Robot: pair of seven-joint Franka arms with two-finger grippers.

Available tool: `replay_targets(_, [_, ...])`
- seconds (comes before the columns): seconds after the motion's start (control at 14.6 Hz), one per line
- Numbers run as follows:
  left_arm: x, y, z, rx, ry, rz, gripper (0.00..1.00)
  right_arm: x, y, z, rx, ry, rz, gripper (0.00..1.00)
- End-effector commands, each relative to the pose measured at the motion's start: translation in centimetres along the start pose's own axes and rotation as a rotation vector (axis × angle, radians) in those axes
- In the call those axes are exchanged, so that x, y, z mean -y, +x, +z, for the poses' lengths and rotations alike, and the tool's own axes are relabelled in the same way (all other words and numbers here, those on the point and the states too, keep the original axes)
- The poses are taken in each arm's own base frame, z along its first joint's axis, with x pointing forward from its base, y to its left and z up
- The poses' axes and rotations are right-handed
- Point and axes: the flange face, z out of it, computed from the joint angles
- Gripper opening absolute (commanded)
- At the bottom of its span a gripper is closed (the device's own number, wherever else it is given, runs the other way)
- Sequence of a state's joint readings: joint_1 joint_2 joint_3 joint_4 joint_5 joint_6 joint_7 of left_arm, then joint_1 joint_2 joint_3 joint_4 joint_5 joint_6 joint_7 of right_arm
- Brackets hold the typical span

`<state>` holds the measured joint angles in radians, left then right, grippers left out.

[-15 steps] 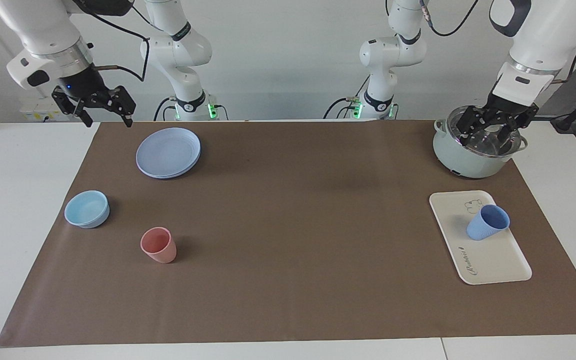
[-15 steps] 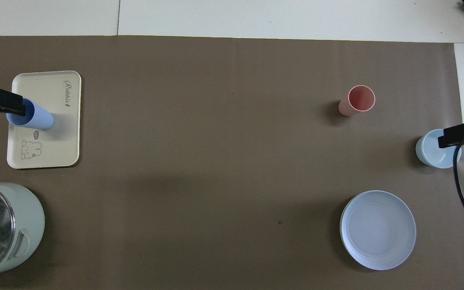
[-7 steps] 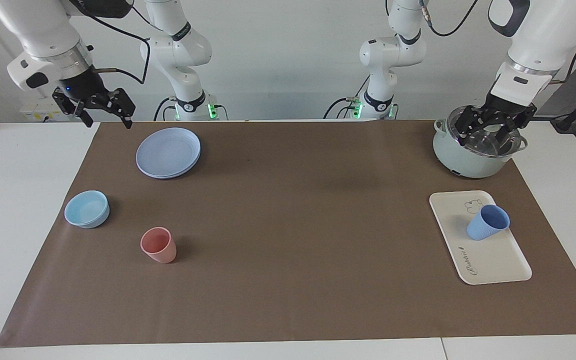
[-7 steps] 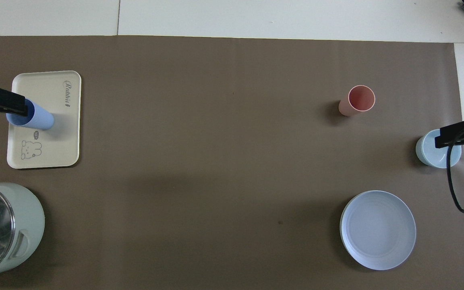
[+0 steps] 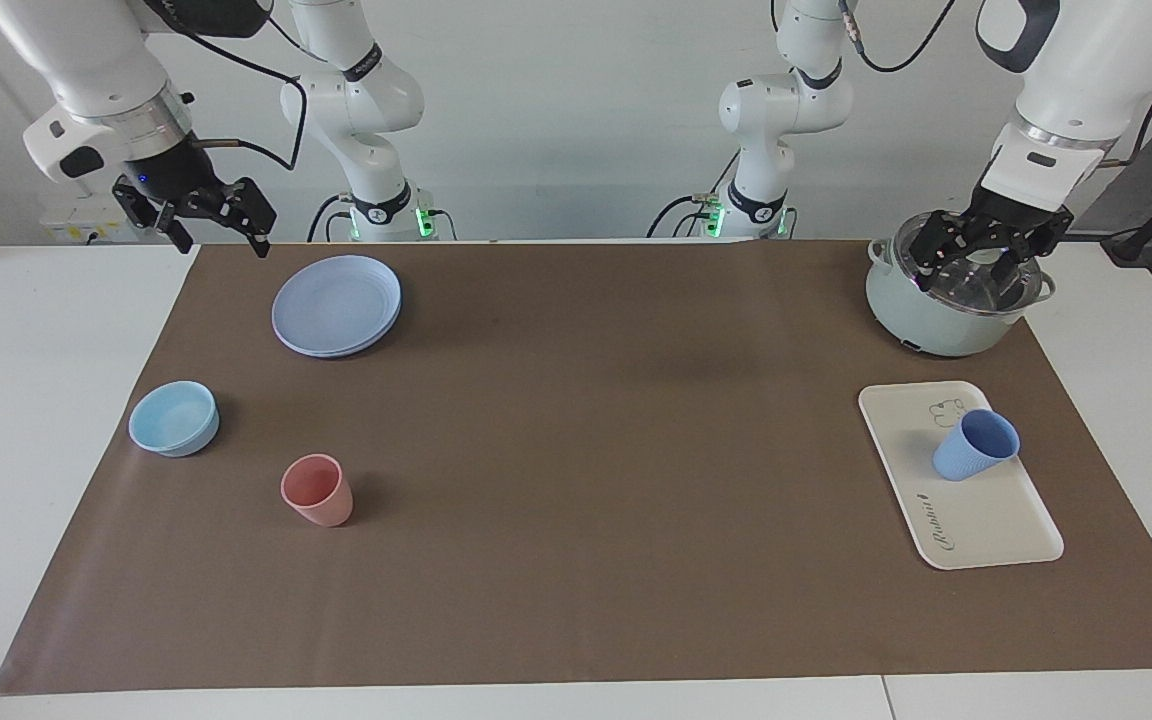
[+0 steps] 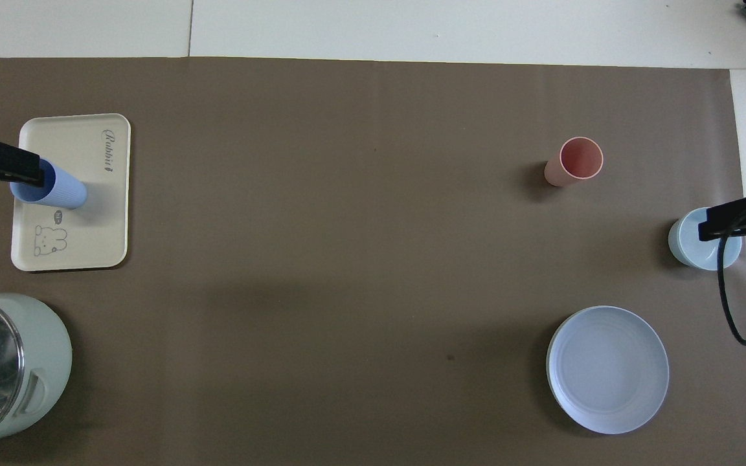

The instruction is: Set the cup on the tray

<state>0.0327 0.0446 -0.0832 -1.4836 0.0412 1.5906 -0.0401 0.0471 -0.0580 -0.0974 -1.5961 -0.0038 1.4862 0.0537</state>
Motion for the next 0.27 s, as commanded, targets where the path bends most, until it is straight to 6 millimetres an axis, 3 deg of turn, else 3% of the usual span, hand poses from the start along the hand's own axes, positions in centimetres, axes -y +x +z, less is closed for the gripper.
replay_targets(0.0, [0.02,-0.71,-0.34,0.003,-0.01,-0.006,1.0,-0.41,-0.62,0.03,-0.002,-0.009,0.015,1.0])
replay_targets(0.21, [-0.16,-0.7,-0.36,0.002,-0.012,0.0,1.0,-0.82,-0.61,-0.03,-0.003,-0.008,0.022,1.0])
